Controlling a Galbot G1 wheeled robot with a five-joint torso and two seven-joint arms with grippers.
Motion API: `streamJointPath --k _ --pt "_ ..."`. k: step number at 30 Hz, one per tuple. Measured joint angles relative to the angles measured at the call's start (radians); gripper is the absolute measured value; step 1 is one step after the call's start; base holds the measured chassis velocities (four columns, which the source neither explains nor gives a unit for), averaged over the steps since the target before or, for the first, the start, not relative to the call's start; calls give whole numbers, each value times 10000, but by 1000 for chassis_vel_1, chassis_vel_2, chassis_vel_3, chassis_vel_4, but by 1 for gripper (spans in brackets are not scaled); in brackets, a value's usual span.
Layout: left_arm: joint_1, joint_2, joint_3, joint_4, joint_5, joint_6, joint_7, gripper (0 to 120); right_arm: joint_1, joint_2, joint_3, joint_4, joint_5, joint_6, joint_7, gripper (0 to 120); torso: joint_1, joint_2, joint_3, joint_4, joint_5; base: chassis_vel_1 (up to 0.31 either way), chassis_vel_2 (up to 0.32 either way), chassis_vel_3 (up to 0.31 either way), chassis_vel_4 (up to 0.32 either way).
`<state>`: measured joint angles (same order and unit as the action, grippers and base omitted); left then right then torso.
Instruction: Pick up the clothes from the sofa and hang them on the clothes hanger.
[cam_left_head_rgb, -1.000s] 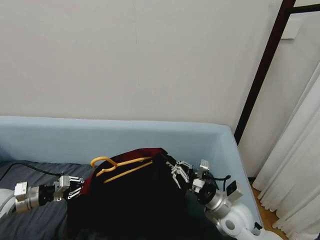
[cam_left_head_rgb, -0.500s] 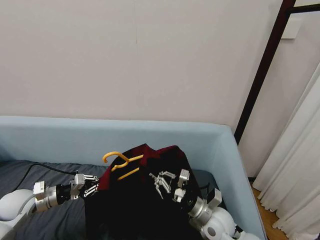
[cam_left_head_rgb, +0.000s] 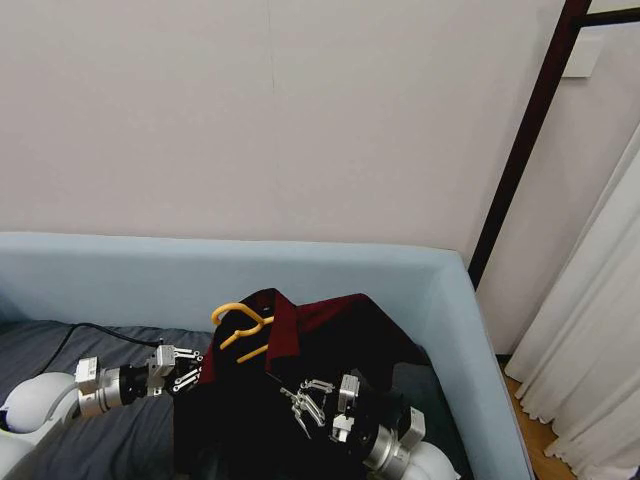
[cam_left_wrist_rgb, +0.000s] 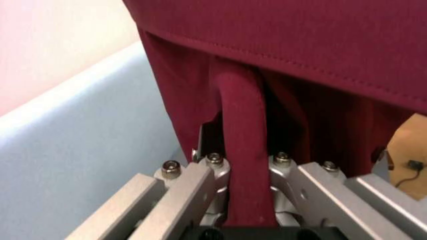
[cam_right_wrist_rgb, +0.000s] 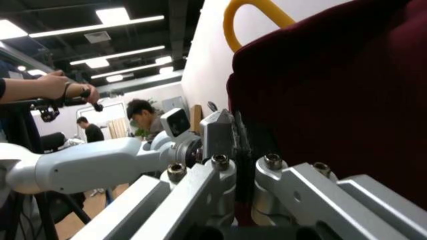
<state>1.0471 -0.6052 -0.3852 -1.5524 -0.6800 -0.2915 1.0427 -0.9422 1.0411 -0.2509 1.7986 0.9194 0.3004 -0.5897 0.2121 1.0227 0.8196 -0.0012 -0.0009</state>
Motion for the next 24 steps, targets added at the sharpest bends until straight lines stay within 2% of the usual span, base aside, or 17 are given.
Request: streamJointPath --k 8,12,21,24 --pt "80 41 296 115 396 0 404 1 -24 4 -198 274 179 -102 25 0 0 0 0 1 0 0 0 0 0" --pt "-93 -253 440 370 549 -30 521 1 -129 -61 -369 301 60 -122 -35 0 0 0 0 -2 -1 0 0 0 0" --pt "-272 -362 464 514 566 -64 635 1 -314 -154 -416 204 -278 -44 246 0 0 0 0 0 1 0 0 0 0" --pt "-333 -359 442 542 551 -67 661 1 -356 -199 -395 354 -305 -12 520 7 0 0 0 -1 1 0 0 0 0"
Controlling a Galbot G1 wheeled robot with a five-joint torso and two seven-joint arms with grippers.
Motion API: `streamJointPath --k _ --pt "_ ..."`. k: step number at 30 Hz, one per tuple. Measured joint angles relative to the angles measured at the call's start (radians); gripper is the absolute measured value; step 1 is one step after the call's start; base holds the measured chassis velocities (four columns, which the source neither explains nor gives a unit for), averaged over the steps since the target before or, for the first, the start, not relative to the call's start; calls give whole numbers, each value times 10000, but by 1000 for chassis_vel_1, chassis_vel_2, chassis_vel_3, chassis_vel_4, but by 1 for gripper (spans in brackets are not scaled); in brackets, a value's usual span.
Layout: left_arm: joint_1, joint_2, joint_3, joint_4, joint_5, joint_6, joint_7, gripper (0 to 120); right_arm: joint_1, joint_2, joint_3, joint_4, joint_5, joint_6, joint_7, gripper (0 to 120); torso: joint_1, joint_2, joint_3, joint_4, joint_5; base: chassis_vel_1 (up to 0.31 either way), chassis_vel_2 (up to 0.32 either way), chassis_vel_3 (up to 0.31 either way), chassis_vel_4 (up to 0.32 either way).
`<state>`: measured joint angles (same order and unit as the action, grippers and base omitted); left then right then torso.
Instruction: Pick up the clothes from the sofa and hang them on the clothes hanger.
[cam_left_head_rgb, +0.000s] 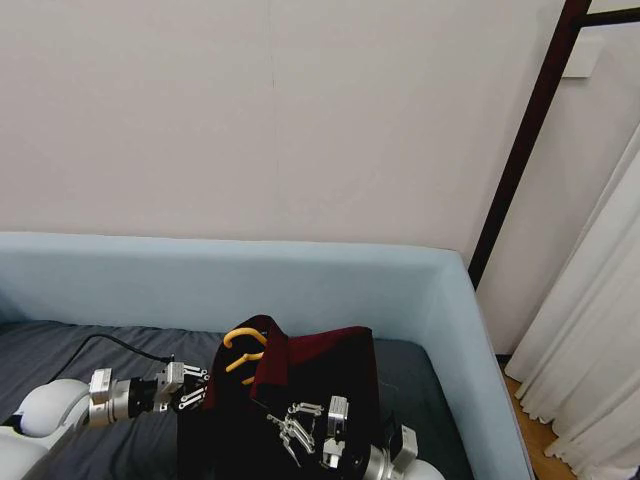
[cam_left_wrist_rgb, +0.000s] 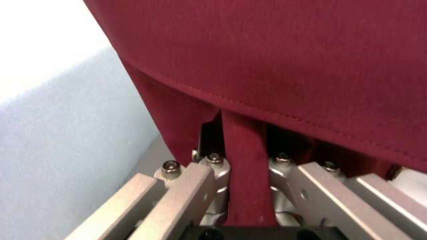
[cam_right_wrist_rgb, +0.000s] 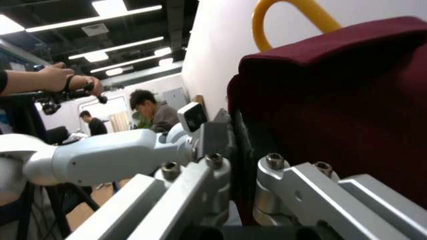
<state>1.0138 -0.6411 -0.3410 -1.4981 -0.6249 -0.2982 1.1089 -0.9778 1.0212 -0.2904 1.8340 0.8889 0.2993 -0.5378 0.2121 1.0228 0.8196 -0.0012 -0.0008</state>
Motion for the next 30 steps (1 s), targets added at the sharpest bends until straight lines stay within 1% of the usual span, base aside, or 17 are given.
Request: streamJointPath --k 1,2,4,5,7,8,9,12,13,14,15,16,18,19,21,23,30 --pt "-44 15 -10 19 -8 -2 15 1 -45 -46 -14 154 -27 31 223 14 0 0 0 0 0 0 0 0 0" --pt "-199 96 -31 90 -12 -5 94 1 -227 -198 -92 645 -205 90 604 29 0 0 0 0 1 0 0 0 0" --pt "-291 184 -90 189 -14 -6 176 1 -380 -416 -101 937 -435 110 525 39 0 0 0 0 0 0 0 0 0" --pt "-291 184 -90 189 -14 -6 176 1 -380 -416 -101 937 -435 110 525 39 0 0 0 0 0 0 0 0 0" --pt "-312 300 -193 290 -17 -6 260 1 -572 -731 -62 1199 -1028 111 469 47 0 0 0 0 0 0 0 0 0" --pt "-301 347 -238 311 -18 -6 308 1 -654 -854 -6 1285 -1433 110 695 52 0 1 0 0 0 0 0 0 0" --pt "-301 347 -238 311 -18 -6 308 1 -654 -854 -6 1285 -1433 110 695 52 0 1 0 0 0 0 0 0 0" --pt "-198 445 -359 323 -16 -6 421 1 -776 -1150 229 1448 -2303 98 1626 64 0 0 0 0 1 0 0 0 0" --pt "-128 488 -429 318 -15 -6 484 1 -789 -1328 380 1516 -2608 91 2010 70 0 0 0 1 0 0 0 0 0" --pt "-128 488 -429 318 -15 -6 484 1 -789 -1328 380 1516 -2608 91 2010 70 0 0 0 1 0 0 0 0 0" --pt "-77 526 -468 302 -14 -4 564 1 -781 -1487 495 1588 -2801 66 2370 74 0 0 0 1 0 0 0 0 0" --pt "-27 573 -499 287 -4 13 686 1 -734 -1642 594 1679 -2989 -21 2880 81 0 0 0 0 0 0 0 0 0" --pt "60 666 -529 277 59 50 914 1 -608 -1875 819 1795 -3261 -149 3570 89 0 0 0 0 1 0 0 0 0" --pt "60 666 -529 277 59 50 914 1 -608 -1875 819 1795 -3261 -149 3570 89 0 0 0 0 1 0 0 0 0" --pt "180 766 -596 278 175 68 1162 1 -475 -2116 1157 1854 -3618 -185 3802 96 0 0 0 2 0 0 0 0 0" --pt "270 860 -641 293 228 70 1273 1 -404 -2375 1405 1942 -3960 -193 3807 100 0 0 0 2 1 0 0 0 0" --pt "255 1091 -669 258 232 71 1309 1 -212 -2974 1331 2201 -4400 -576 3568 100 0 0 0 -1 -1 0 0 0 0"
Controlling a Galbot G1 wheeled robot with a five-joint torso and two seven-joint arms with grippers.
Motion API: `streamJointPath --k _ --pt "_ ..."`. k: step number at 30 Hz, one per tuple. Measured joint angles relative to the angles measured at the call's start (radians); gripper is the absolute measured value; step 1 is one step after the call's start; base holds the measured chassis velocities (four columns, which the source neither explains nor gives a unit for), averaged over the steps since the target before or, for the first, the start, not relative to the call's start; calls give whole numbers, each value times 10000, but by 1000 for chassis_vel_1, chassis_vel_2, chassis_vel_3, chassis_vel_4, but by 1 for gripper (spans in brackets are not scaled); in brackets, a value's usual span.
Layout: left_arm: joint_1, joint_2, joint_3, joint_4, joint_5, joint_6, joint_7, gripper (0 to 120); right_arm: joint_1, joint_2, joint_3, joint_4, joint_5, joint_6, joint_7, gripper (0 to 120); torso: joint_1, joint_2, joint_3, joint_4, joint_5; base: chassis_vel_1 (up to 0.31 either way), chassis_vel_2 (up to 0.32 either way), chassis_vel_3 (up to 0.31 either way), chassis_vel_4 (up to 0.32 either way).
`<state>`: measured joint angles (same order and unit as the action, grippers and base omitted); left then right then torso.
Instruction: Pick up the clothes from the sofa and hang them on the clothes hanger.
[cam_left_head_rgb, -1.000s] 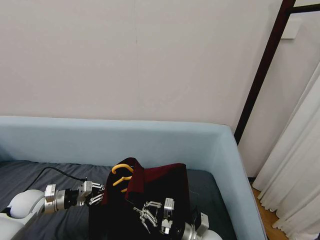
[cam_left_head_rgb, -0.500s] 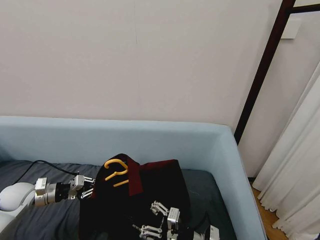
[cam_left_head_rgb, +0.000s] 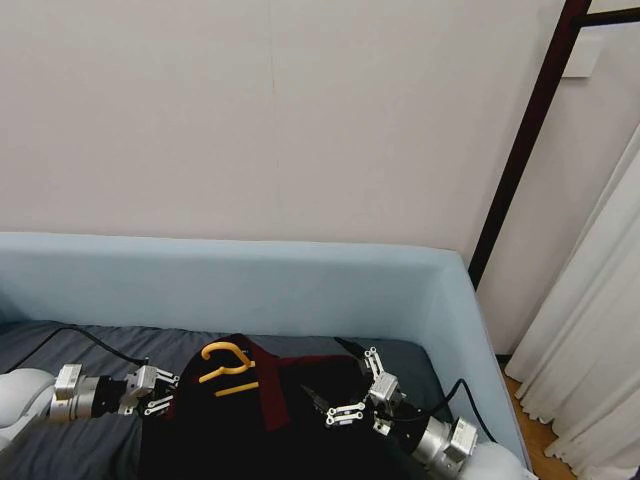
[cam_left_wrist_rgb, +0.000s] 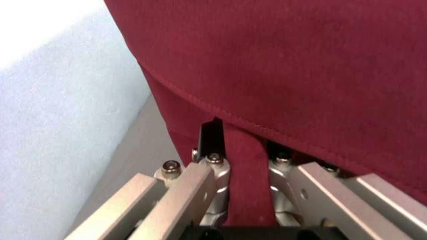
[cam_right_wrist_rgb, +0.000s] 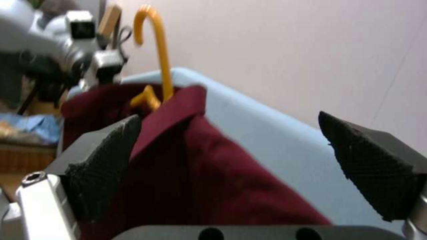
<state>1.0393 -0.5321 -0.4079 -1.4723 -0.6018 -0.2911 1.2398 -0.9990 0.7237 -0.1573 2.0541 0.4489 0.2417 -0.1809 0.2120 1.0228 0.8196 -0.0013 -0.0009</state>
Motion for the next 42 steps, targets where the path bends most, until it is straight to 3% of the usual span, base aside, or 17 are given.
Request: streamJointPath --k 8,19,23,27,29,42 --pt "-66 204 104 -59 45 62 267 1 646 -420 -401 -236 -16 -824 -830 100 0 0 0 1 2 0 0 0 0" --pt "-824 140 650 92 363 151 775 1 1601 -308 -1085 -607 19 -1608 -424 100 0 0 0 1 2 0 0 0 0" --pt "-1275 -24 1041 180 553 176 950 1 1880 -222 -1343 -809 465 -1816 -483 90 1 0 0 1 2 0 0 0 0" --pt "-1782 -294 1514 353 855 188 1062 1 2055 -173 -1383 -1018 707 -1987 -1338 71 0 0 1 0 1 0 0 0 0" --pt "-1847 -330 1576 387 889 188 1070 1 2065 -173 -1368 -1042 706 -2012 -1480 69 0 0 0 1 1 0 0 0 0" --pt "-2796 -832 2501 922 1190 43 1418 1 1829 -140 -779 -1519 -134 -2199 -3702 19 0 0 0 0 1 0 0 0 0"
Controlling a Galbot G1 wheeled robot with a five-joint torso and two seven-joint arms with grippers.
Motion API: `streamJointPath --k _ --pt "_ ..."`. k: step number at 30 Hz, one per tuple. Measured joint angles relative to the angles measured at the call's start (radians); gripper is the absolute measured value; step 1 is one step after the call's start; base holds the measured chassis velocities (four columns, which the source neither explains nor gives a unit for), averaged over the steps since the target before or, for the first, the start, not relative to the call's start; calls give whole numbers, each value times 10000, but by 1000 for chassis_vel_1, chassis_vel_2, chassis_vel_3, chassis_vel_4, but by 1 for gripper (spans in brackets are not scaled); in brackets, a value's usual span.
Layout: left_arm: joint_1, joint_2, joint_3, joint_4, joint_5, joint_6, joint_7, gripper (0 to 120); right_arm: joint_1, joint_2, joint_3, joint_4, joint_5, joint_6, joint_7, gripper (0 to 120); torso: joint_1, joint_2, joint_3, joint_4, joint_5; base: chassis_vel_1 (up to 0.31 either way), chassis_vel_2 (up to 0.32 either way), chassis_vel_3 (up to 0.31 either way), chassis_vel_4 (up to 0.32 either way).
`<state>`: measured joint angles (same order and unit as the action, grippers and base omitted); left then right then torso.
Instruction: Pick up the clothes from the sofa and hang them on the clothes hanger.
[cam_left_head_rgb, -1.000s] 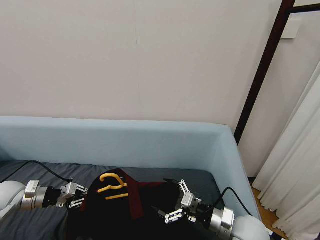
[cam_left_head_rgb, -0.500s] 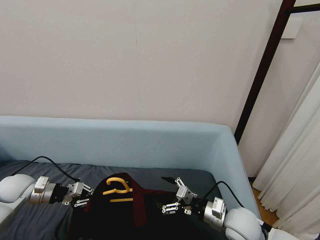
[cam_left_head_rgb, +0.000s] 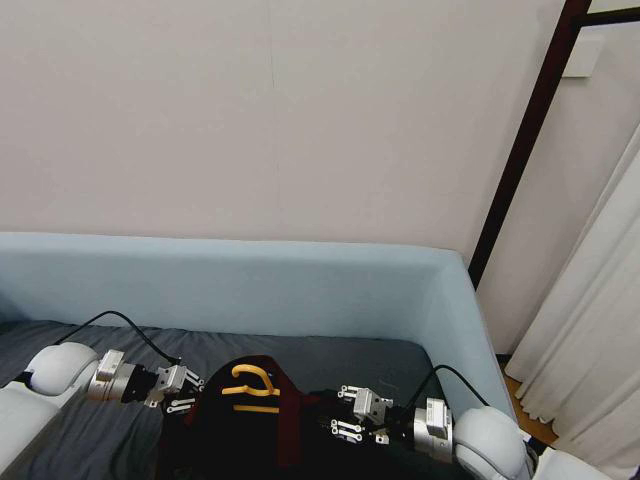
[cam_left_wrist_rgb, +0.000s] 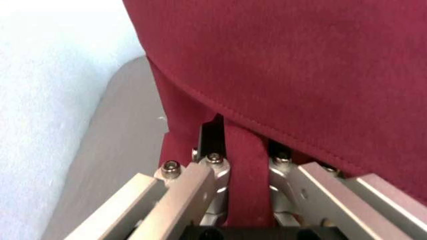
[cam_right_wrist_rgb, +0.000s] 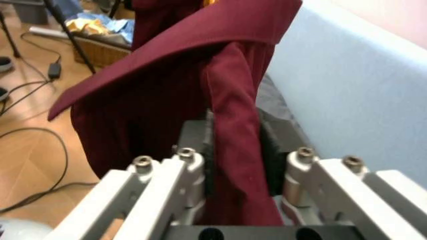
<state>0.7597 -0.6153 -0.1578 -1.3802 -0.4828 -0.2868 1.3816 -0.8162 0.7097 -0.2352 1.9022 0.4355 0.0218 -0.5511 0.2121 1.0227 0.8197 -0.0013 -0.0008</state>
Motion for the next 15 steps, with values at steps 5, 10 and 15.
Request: streamJointPath --k 5,10,15 --pt "-152 -52 133 70 -72 -93 66 1 -127 43 62 -89 -60 18 -74 8 0 0 0 0 0 0 0 0 0" --pt "-185 -50 65 146 -245 -313 345 3 -244 73 82 -96 145 83 106 8 0 0 0 0 -1 0 0 0 0" --pt "-244 122 -311 267 -944 -707 199 19 -340 -9 132 28 869 173 536 8 0 -1 0 0 -2 0 0 0 0"
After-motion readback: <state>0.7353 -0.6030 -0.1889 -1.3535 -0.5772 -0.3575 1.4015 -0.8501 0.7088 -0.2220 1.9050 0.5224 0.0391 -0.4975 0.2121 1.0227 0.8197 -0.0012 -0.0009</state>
